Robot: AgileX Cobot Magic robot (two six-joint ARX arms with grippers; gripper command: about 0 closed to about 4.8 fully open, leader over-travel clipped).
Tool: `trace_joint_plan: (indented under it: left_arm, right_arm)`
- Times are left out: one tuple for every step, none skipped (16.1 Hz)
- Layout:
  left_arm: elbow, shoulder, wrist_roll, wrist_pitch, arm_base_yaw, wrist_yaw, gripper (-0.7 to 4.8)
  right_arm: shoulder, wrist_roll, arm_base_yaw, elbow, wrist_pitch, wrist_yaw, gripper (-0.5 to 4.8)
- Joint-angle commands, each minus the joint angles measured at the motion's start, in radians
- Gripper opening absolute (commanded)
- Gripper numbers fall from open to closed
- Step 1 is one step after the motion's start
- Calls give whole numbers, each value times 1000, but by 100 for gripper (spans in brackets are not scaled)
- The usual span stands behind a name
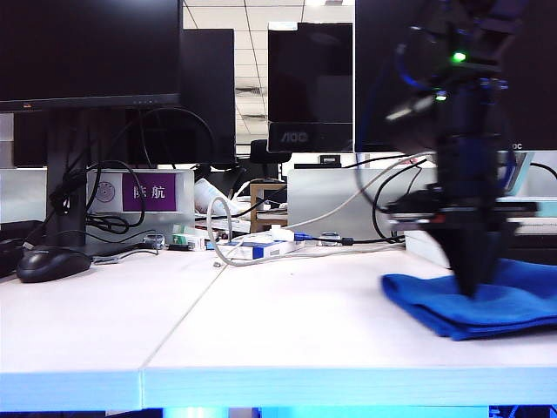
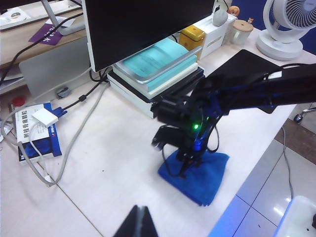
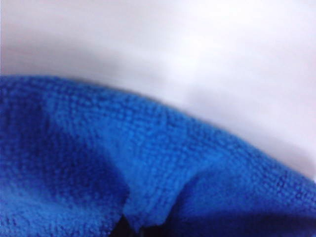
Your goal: Wipe the table from right to left using the rag.
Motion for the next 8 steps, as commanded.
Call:
trace_joint_plan:
  left_arm:
    - [2,-3,0,-6,0,3,-5]
    - [2,-3,0,-8,0,3,-5]
    - [2,-4,-1,-10,0,3,-5]
    - [2,-4,0,-15,0,3,-5]
    - [2,-4,-1,-18,0,3,-5]
    - [2,-4,0,-22,0,3,-5]
    - [2,-4,-1,-24,0,3,-5]
    - [2,-4,0,-25,0,3,-5]
  right_arm:
    - [30,19,55,-17,114,-101,-6]
    - [31,24,71,-17,131,-122,-6]
    - [31,28,86,-17,147,-129,-6]
    - [31,33,99,-17,159,-138,-6]
    - [31,41,103,-17,170,-151,-6]
    - [32,46,113,-17,182,-164,-6]
    - [32,49,115,-17,195,-178,-6]
    - [32,50,122,-17,203,-178,-6]
